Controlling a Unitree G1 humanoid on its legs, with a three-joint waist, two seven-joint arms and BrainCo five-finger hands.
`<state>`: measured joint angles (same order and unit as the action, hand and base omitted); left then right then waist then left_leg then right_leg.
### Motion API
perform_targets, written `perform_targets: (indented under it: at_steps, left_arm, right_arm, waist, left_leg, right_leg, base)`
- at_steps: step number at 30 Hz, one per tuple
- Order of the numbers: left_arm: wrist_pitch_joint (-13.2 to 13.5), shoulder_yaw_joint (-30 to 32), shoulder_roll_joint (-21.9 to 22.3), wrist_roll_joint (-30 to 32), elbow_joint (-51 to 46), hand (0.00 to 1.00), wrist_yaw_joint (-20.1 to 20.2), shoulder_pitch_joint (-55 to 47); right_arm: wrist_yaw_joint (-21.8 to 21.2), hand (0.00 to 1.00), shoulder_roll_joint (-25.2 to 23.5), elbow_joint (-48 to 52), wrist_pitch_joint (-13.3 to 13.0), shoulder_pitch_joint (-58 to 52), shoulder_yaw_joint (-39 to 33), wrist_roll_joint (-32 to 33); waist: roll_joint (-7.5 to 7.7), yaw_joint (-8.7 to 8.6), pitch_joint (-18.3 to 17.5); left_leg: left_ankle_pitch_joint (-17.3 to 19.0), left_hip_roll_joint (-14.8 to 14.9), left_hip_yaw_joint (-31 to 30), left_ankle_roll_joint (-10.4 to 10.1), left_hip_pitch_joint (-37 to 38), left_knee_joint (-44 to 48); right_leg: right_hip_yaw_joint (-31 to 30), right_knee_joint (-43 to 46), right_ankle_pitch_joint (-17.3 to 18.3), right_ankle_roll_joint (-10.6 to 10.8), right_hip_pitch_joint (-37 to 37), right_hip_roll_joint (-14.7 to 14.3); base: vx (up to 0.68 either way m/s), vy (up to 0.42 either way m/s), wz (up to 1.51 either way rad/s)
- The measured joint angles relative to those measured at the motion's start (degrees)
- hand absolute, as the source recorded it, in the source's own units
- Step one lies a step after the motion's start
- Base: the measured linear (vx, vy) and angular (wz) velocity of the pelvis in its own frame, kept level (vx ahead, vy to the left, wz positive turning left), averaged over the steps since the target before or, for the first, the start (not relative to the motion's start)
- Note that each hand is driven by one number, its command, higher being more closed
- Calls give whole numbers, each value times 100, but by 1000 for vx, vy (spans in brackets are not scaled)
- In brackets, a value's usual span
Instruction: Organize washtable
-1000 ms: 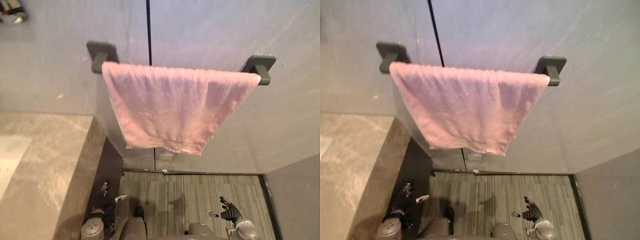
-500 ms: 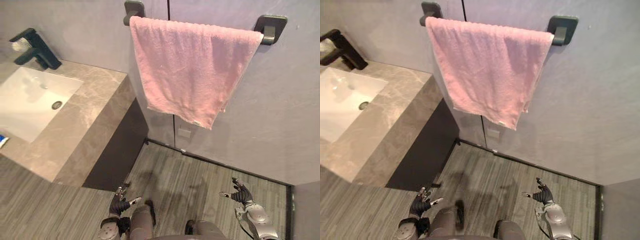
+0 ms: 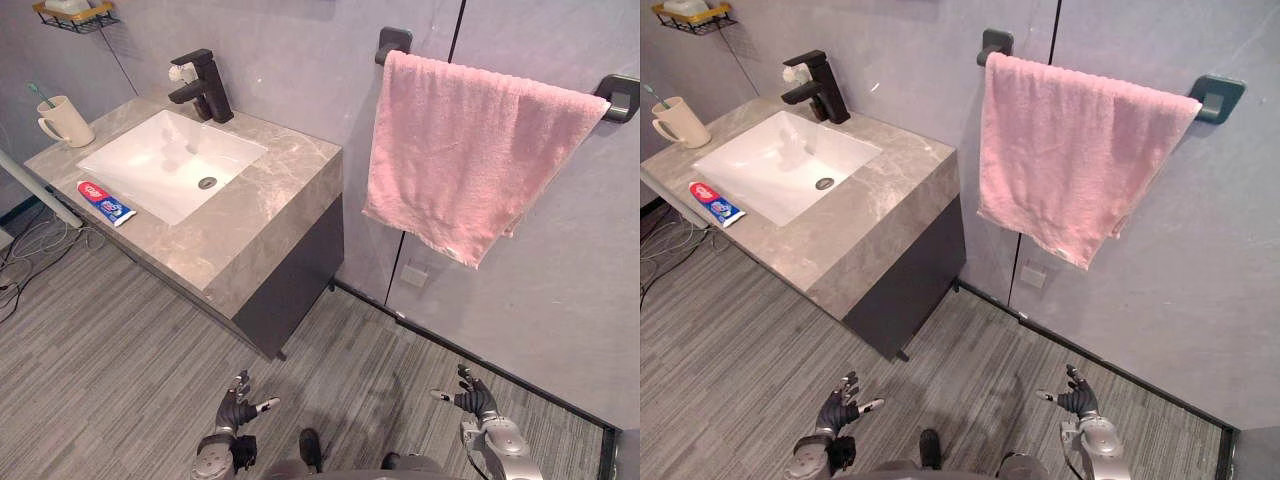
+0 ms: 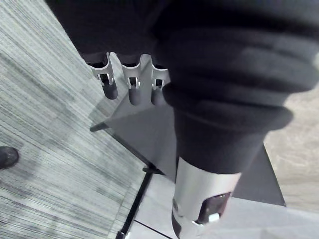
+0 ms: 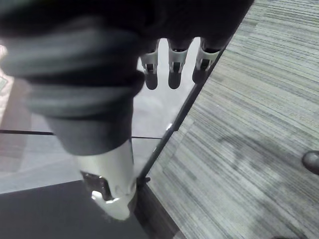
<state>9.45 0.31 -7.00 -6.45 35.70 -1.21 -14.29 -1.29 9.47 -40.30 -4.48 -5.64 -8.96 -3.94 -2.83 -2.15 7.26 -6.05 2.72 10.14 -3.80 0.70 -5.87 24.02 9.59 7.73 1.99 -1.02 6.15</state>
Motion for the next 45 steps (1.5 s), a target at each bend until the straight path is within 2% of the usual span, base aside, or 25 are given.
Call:
perform_targets:
  at_steps: [6, 8, 10, 11, 13, 14, 15, 16, 17, 18, 19, 22, 23, 24, 25, 28, 31, 33, 35, 37, 38, 40, 43, 44, 45]
  left_arm:
    - [-1, 175, -4, -21, 10, 0, -1, -20]
    - [-8, 274, -18, -77, -158, 0, -25, -27]
    - [-30, 285, -5, -79, -208, 0, -20, -46]
    - [-30, 286, 8, -78, -211, 0, -19, -96]
    - [-28, 403, 85, -79, -282, 0, -13, -121]
    - [-24, 489, 140, -79, -349, 0, -17, -132]
    - [-19, 564, 222, -79, -429, 0, -25, -137]
    - [-36, 610, 226, -77, -422, 0, -23, -3]
    - [-25, 727, 222, -79, -535, 0, -27, 53]
    - [-25, 791, 221, -78, -568, 0, -26, 29]
    - [-28, 926, 160, -74, -599, 0, -17, 12]
    - [-49, 917, 123, -73, -589, 0, 0, -47]
    - [-60, 912, 118, -71, -589, 0, 5, -57]
    - [-60, 904, 112, -71, -595, 0, 5, -62]
    - [-80, 876, 74, -69, -605, 0, 5, -61]
    - [-178, 820, -12, -66, -706, 0, 13, -198]
    - [-182, 604, -74, -71, -728, 0, 9, -320]
    - [-183, 475, -97, -72, -736, 0, 6, -280]
    - [-183, 416, -106, -70, -724, 0, 14, -183]
    - [-185, 415, -123, -70, -724, 0, 13, -109]
    - [-185, 413, -125, -68, -714, 0, 12, -68]
    - [-180, 254, -138, -64, -702, 0, 25, 56]
    - [-192, 229, -104, -64, -706, 0, 65, -2]
    - [-212, 208, -92, -63, -727, 0, 122, 25]
    - [-227, 216, 22, -65, -816, 0, 131, 105]
  right_arm:
    - [40, 0, -19, -178, 14, 15, 77, 17]
    - [105, 0, 4, -307, 14, 142, 34, 53]
    - [168, 0, 108, -462, 41, 322, -15, 54]
    - [198, 0, 163, -465, 41, 370, -22, 53]
    - [224, 0, 286, -515, 16, 430, -3, 54]
    - [222, 0, 344, -527, 1, 432, -1, 54]
    - [224, 0, 451, -564, -6, 423, -18, 55]
    - [226, 0, 474, -679, 7, 408, -65, 53]
    - [194, 0, 356, -831, 68, 388, -37, 43]
    - [156, 0, 263, -851, 80, 380, -7, 42]
    - [105, 0, 92, -848, 81, 378, -6, 40]
    - [101, 0, 34, -852, 94, 398, -5, 46]
    - [103, 0, 39, -845, 91, 396, -1, 50]
    - [105, 0, 39, -844, 92, 397, 34, 54]
    - [98, 0, 23, -838, 91, 389, 136, 57]
    - [87, 0, -21, -817, 93, 260, 256, 114]
    - [98, 0, -37, -657, 86, -36, 313, 242]
    - [106, 0, -77, -623, 90, -221, 311, 340]
    - [109, 0, -175, -623, 91, -379, 221, 433]
    - [110, 0, -241, -622, 93, -522, 186, 460]
    - [108, 0, -244, -608, 93, -570, 177, 466]
    - [106, 0, -319, -525, 96, -803, -11, 490]
    - [121, 0, -401, -282, 100, -903, -75, 512]
    - [110, 0, -407, -93, 94, -911, -65, 552]
    - [91, 0, -373, 145, 68, -937, -20, 569]
  waist:
    - [19, 33, 54]
    - [120, 150, 160]
    - [220, 265, 279]
    - [315, 278, 333]
    - [311, 286, 314]
    - [278, 290, 298]
    - [114, 278, 230]
    - [112, 235, 255]
    - [281, 335, 322]
    - [341, 353, 308]
    - [366, 315, 299]
    - [378, 508, 300]
    - [421, 590, 290]
    - [449, 609, 277]
    - [519, 578, 284]
    - [681, 373, 395]
    - [648, 277, 461]
    - [574, 192, 523]
    - [483, -2, 641]
    - [674, -11, 608]
    - [701, -17, 597]
    - [685, -32, 582]
    - [490, -24, 466]
    - [428, -59, 477]
    - [498, -165, 588]
  left_leg:
    - [-220, -151, -539, 200, -644, 343]
    - [-380, -258, -426, 30, -1124, 671]
    - [324, 47, 654, 382, -1317, 1608]
    - [572, 290, 1037, 449, -1295, 1926]
    - [862, 941, 1741, 203, -1142, 2314]
    - [891, 1075, 1917, 156, -1115, 2310]
    - [888, 1452, 2267, 149, -1070, 2166]
    - [790, 1422, 2524, 67, -1097, 2178]
    - [880, 1166, 2479, 266, -1135, 2261]
    - [993, 1120, 2395, 351, -1265, 2480]
    - [1501, 1195, 2050, 550, -1712, 3389]
    - [2177, 1209, 1803, 725, -1946, 4245]
    - [2379, 1025, 1668, 816, -1961, 4363]
    - [2461, 874, 1587, 874, -1962, 4364]
    - [2556, 599, 1358, 911, -1936, 4234]
    - [2437, -110, 871, 1174, -1428, 3581]
    - [2428, -364, 560, 1191, -921, 3188]
    - [2428, -402, 195, 1191, -781, 3073]
    - [2445, -421, -287, 1140, -605, 2949]
    - [2544, -570, -667, 917, -357, 2768]
    - [2626, -598, -808, 895, -289, 2775]
    - [2967, -512, -1288, 639, 154, 2726]
    - [3081, -8, -1300, 259, 430, 2873]
    - [2823, 158, -1129, -179, 296, 3375]
    - [2192, 118, -914, -267, 182, 4042]
  right_leg:
    - [768, -39, -161, 6, 66, 128]
    - [1284, 139, -193, -49, 184, 395]
    - [1700, 280, -197, -53, 58, 707]
    - [1843, 350, -202, -36, -40, 882]
    - [2175, 370, -312, 197, -167, 1254]
    - [2276, 359, -348, 312, -172, 1321]
    - [2510, 358, -413, 500, -226, 1410]
    - [2710, 399, -493, 634, -329, 1562]
    - [2846, 292, -707, 556, -411, 1776]
    - [2916, 225, -798, 555, -470, 1822]
    - [3140, 136, -922, 706, -699, 1842]
    - [3235, 348, -989, 809, -959, 2022]
    - [3004, 723, -963, 591, -937, 2277]
    - [2561, 1108, -759, 138, -794, 2418]
    - [1612, 1690, -151, -121, -471, 2354]
    - [-237, 2864, 1036, -103, 329, 1454]
    - [-202, 3188, 1358, -138, 1182, 927]
    - [-357, 2588, 1271, -12, 1687, 551]
    - [-793, 1314, 616, 221, 2015, 192]
    - [-1135, 351, -37, 322, 2136, 181]
    - [-1225, 261, -121, 322, 2146, 197]
    - [-1482, 961, -499, 66, 2219, 97]
    - [-1287, 1582, -450, -202, 2089, -165]
    - [-1141, 1846, -294, -373, 2027, -213]
    - [-1001, 2726, -130, -637, 2287, -130]
  base:
    - [-22, 46, 58]
    - [-42, 92, 127]
    - [-48, 140, 111]
    - [-10, 145, 92]
    - [-31, 242, 93]
    - [0, 338, 100]
    - [50, 372, 116]
    - [101, 449, 125]
    - [100, 372, 93]
    - [148, 425, 97]
    - [109, 277, 84]
    - [146, 408, 57]
    - [88, 301, 54]
    - [82, 367, 83]
    - [69, 245, 90]
    - [148, 149, 101]
    - [200, 50, 77]
    - [252, 9, 104]
    - [299, -13, 126]
    - [364, -72, 97]
    - [556, -162, 116]
    - [711, -276, 102]
    - [615, -216, 39]
    - [852, -291, 16]
    - [621, -299, 5]
